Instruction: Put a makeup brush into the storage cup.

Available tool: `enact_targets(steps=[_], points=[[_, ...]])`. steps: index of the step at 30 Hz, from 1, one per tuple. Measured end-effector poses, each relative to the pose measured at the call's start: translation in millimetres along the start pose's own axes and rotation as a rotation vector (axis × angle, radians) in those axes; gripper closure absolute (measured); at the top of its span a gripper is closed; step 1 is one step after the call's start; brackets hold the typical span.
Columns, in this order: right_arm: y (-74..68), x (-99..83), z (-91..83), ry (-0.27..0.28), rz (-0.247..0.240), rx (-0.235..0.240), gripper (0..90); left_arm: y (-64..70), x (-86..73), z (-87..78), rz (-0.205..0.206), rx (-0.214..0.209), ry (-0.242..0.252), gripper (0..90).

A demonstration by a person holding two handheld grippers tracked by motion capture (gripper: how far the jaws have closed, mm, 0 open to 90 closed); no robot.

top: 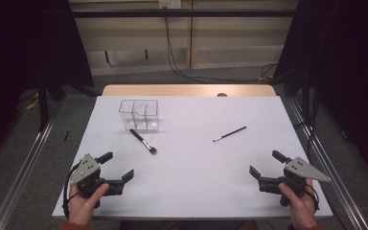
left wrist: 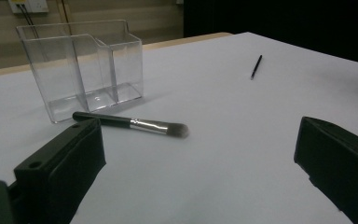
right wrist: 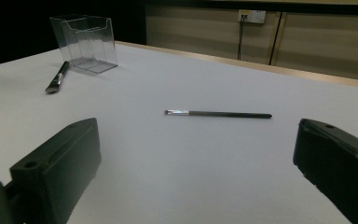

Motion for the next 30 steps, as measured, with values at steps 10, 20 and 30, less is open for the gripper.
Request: enact_targets(steps=[10, 20, 30], points=[[-0.4, 0.1, 2.1, 0.002, 0.000, 0.007, 0.2, -6.1, 8.3, 15.7, -0.026, -0.006, -0.010, 1.7], [-1.0, 0.2, 2.2, 0.007, 0.006, 0.013, 0.2, -13.8, 29.1, 23.5, -0.030, 0.025, 0.068, 1.5], [-1.4, 0.5, 4.9, 0.006, 0.010, 0.026, 0.2, -15.1, 33.7, 45.3, -0.013, 0.004, 0.037, 1.3]])
Point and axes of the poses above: each handheld gripper's, and its own axes: z roughly forward along the jaws, x roughly out of its top, y roughly to its right, the point moved 6 cm from there along z, roughly forward along the jaws, and after that the axes turned 13 degrees about x, right-handed, at the moved point
